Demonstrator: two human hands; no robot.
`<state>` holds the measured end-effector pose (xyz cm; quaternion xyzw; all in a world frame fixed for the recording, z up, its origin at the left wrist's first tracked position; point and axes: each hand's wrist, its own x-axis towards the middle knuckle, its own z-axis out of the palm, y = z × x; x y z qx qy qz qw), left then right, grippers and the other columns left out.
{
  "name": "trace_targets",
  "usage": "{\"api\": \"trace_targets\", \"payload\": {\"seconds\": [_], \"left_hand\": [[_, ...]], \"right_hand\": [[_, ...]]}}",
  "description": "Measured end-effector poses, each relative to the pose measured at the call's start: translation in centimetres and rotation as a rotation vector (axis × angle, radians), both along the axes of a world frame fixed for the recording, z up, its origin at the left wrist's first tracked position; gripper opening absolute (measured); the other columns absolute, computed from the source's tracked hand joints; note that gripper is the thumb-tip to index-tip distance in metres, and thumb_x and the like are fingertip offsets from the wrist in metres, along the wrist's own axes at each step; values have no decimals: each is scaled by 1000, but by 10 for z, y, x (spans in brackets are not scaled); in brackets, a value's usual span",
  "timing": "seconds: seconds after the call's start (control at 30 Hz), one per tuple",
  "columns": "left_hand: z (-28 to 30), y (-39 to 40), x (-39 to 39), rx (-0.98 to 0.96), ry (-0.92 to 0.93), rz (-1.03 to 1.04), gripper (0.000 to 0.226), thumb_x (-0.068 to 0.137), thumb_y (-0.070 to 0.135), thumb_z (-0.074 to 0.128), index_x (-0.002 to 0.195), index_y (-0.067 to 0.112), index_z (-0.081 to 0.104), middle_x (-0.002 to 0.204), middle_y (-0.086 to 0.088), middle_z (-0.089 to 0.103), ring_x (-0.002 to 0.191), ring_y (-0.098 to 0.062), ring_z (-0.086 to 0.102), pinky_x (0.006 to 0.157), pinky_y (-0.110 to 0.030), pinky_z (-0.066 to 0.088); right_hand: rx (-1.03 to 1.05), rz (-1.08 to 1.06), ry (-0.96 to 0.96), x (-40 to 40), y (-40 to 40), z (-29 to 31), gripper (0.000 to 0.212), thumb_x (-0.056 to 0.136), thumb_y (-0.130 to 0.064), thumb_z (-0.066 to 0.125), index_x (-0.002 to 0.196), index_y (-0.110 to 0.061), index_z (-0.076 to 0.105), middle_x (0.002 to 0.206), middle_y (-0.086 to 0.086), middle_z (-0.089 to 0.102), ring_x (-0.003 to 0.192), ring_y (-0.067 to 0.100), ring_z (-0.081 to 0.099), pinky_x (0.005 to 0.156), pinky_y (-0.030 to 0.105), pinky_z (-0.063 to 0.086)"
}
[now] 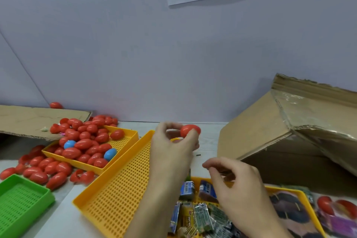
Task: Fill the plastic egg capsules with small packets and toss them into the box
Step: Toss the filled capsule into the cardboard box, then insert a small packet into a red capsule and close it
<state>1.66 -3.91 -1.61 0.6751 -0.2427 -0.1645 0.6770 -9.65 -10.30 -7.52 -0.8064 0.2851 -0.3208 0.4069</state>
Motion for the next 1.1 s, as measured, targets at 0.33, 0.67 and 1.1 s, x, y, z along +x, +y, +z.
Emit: {"api": "trace_targets", "payload": {"seconds": [0.33, 0.67, 1.1], "left_hand": [[-28, 12, 22, -319, 377, -157, 34, 77, -4, 76, 109, 5, 67, 114, -20, 65, 95, -28, 74, 80, -28, 60], [-36, 6, 22, -261, 222, -224, 35, 64, 4, 73, 97, 15, 67, 95, -1, 74, 94, -26, 74, 90, -43, 56], [-33, 8, 14, 72, 78, -342, 12, 80, 17, 73, 77, 29, 71, 70, 8, 59, 58, -7, 54, 63, -25, 54]], "right_hand": [[-50, 235, 292, 7, 7, -2, 22, 93, -50, 50, 100, -71, 55, 119, -53, 33, 112, -32, 16, 100, 20, 17], [156, 140, 23, 5, 4, -2, 18, 86, -42, 64, 101, -44, 74, 109, -37, 65, 109, -13, 58, 90, 11, 47], [355, -128, -392, 0, -9, -6, 30, 77, -12, 77, 96, -33, 72, 87, -4, 77, 79, 10, 74, 71, 16, 57]]}}
